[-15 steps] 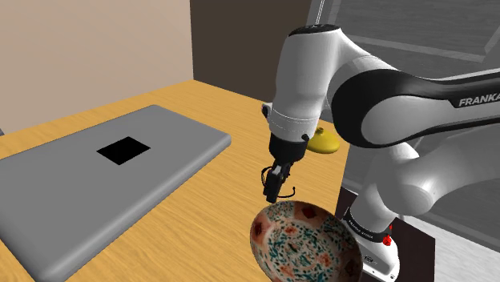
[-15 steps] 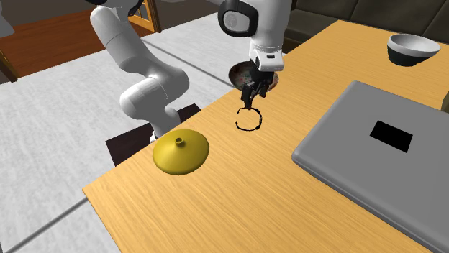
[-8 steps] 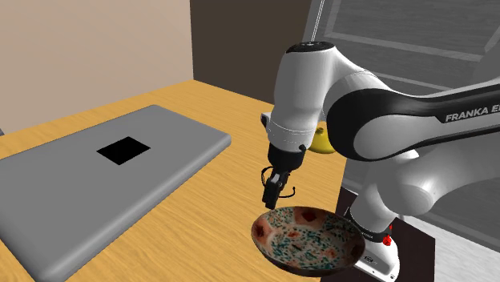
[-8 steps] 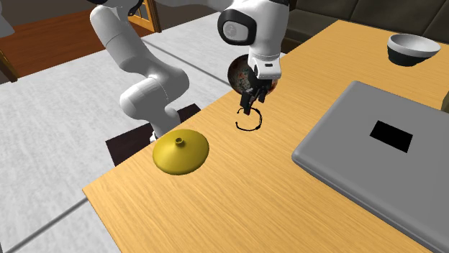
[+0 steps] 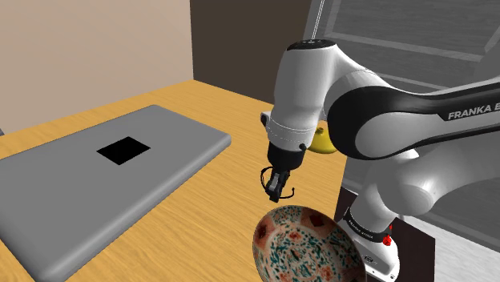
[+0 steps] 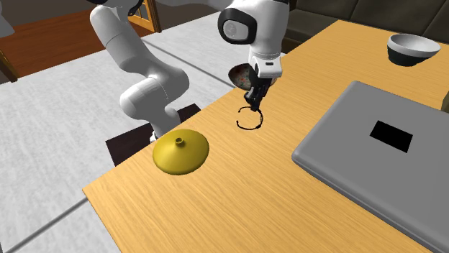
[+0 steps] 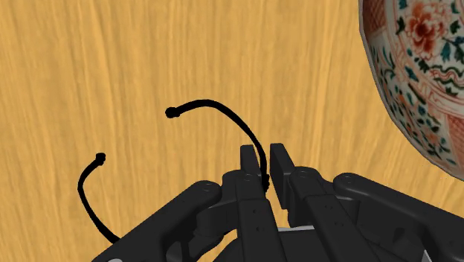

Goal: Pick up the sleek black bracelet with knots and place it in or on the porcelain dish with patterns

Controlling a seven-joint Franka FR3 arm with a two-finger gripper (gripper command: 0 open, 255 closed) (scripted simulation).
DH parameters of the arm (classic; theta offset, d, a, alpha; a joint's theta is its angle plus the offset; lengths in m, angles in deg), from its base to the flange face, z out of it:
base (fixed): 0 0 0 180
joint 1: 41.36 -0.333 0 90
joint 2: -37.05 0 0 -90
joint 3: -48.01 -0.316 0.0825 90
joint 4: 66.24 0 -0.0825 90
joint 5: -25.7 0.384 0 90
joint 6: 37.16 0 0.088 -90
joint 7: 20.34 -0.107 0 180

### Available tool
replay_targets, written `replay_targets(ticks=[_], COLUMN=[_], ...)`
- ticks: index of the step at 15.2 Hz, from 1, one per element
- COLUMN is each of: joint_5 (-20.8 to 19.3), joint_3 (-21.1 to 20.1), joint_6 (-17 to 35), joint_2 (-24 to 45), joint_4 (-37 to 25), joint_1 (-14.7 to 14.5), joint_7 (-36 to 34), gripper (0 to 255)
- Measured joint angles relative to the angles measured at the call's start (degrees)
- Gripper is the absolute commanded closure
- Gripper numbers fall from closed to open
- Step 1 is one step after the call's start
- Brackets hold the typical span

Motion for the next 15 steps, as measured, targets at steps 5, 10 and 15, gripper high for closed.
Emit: replay_targets(ticks=[5, 10, 15], joint_5=[-0.7, -1.3, -2.2], joint_3=[0.2, 0.8, 2.0], joint_6=[-0.3, -2.5, -6.2], joint_2=[0.1, -0.4, -0.9], joint_4=[0.0, -1.7, -4.7], joint_1=[0.2, 0.3, 0.6], joint_7=[0.1, -0.1, -0.2], gripper=[255, 255, 255])
